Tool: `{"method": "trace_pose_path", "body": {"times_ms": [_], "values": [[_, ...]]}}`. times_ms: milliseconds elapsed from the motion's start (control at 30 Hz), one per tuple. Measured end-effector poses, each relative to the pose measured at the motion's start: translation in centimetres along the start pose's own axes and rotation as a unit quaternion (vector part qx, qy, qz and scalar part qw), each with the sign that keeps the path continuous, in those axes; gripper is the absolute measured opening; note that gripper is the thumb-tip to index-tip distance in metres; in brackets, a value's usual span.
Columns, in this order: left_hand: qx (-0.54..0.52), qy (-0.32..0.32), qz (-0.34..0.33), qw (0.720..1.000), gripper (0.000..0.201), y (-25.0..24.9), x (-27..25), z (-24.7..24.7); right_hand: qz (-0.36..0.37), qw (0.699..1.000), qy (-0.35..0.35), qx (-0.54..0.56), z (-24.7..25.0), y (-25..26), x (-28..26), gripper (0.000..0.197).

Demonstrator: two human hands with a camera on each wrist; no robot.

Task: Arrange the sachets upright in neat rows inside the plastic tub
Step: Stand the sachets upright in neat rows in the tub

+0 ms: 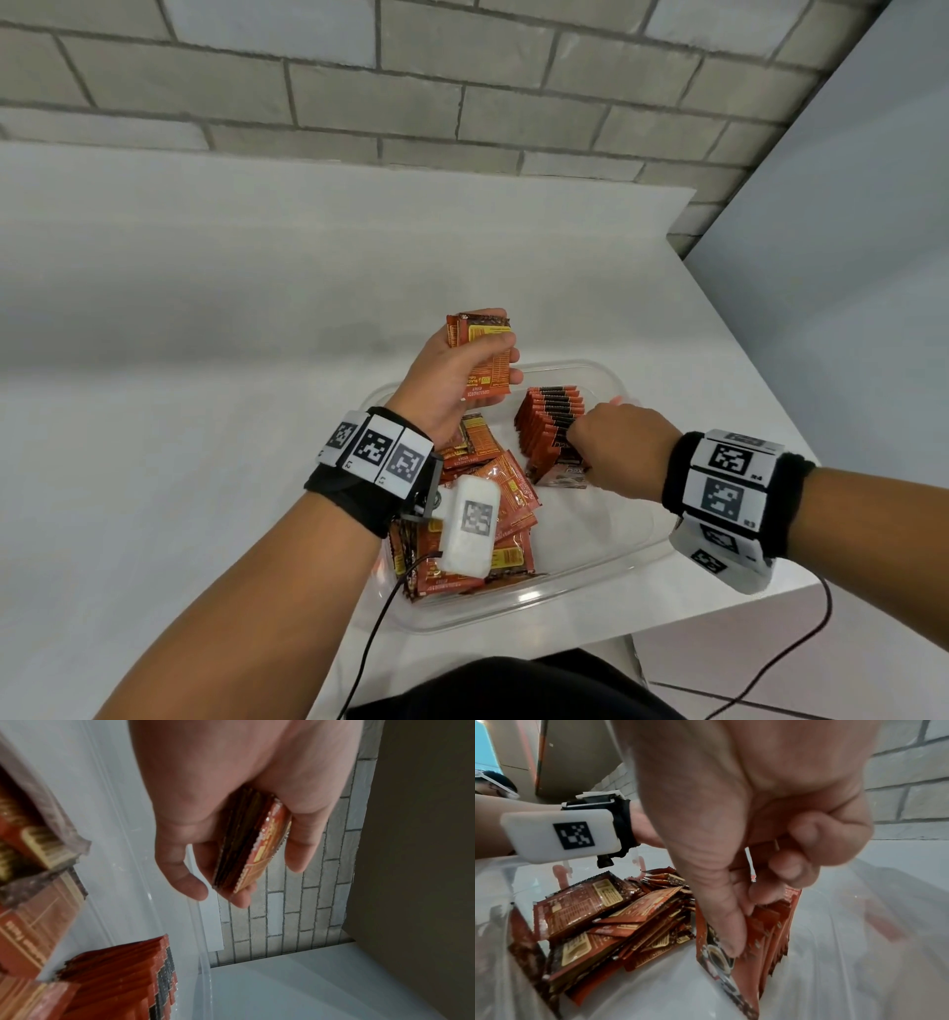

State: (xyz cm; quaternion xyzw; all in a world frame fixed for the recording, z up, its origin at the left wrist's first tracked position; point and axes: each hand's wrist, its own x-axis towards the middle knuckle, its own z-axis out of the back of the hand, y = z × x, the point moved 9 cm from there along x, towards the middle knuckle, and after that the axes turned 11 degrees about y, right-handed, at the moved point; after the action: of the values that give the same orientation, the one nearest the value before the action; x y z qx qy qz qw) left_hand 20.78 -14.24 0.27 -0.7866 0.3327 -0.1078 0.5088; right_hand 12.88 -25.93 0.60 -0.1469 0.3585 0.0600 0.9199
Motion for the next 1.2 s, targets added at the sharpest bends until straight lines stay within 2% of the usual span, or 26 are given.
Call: {"method": "trace_pose_path", "body": {"times_ms": [500, 767, 900, 967, 1067, 1133, 1200], "values": [[-0.005, -0.001, -0.001, 1.0, 0.017, -0.1, -0.1, -0.1, -0.011, 1.0, -0.001, -0.01, 0.1, -0.4, 0.2, 0.027], [-0.022, 0.002, 0.0, 1.0, 0.016, 0.1, 0.0, -0.1, -0.015, 1.0, -0.018, -0.007, 0.8, -0.7, -0.4, 0.025], [-0.06, 0.012, 0.019, 0.998, 0.022, 0.6, 0.1, -0.3, -0.03, 0.994, -0.071, 0.083, 3.4, -2.7, -0.9, 0.024], [-0.06, 0.026, 0.021, 0.998, 0.024, 0.7, 0.2, -0.5, -0.002, 0.972, -0.141, 0.186, 5.7, -4.0, -1.5, 0.026], [-0.026, 0.044, 0.02, 0.998, 0.026, 0.5, 0.1, -1.1, 0.063, 0.9, -0.227, 0.366, 8.3, -4.8, -2.3, 0.03], [-0.011, 0.058, 0.016, 0.998, 0.03, 0.4, 0.0, -1.5, 0.092, 0.869, -0.219, 0.434, 8.6, -4.1, -2.1, 0.036], [-0.005, 0.063, 0.017, 0.998, 0.037, 0.5, 0.0, -1.6, 0.111, 0.854, -0.199, 0.468, 8.3, -3.2, -1.4, 0.041]]}}
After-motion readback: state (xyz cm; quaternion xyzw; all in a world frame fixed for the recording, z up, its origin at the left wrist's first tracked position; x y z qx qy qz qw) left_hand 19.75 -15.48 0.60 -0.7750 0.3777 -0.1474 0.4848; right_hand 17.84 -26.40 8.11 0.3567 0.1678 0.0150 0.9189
